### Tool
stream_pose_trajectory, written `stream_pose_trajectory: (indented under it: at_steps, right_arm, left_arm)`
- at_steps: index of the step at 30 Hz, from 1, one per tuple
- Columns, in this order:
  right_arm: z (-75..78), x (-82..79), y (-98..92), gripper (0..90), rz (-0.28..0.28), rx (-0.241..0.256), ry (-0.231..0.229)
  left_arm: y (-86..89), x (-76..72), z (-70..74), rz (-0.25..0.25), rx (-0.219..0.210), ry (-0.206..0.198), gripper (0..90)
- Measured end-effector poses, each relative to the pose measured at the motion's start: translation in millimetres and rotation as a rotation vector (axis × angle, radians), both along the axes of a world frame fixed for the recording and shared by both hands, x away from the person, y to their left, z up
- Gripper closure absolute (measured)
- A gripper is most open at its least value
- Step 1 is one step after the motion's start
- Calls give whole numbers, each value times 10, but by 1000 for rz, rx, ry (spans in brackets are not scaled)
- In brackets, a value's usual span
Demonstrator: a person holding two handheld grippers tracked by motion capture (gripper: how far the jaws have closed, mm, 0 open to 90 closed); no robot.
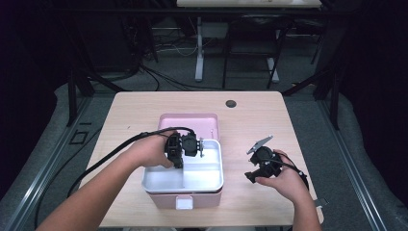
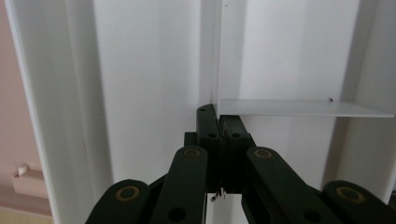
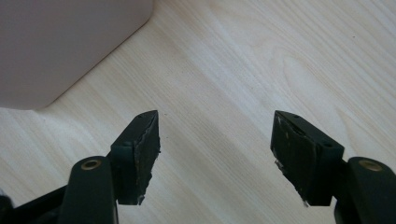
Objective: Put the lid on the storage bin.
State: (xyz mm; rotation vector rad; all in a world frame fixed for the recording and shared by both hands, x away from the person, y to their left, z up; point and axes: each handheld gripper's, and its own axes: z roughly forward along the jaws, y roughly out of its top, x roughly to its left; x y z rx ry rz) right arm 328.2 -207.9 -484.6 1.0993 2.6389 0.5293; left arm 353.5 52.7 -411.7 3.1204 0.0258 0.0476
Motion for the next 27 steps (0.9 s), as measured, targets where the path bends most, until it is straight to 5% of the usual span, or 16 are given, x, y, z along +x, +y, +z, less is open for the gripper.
stream_pose_trajectory:
  at_steps: [21, 27]
  right_arm:
    - [-24, 13, 5, 329, -1, -6, 1]
    - [-37, 15, 8, 329, -5, 1, -14]
  left_arm:
    - [-46, 6, -236, -6, 19, 17, 890]
    - [-15, 26, -259, 12, -5, 32, 886]
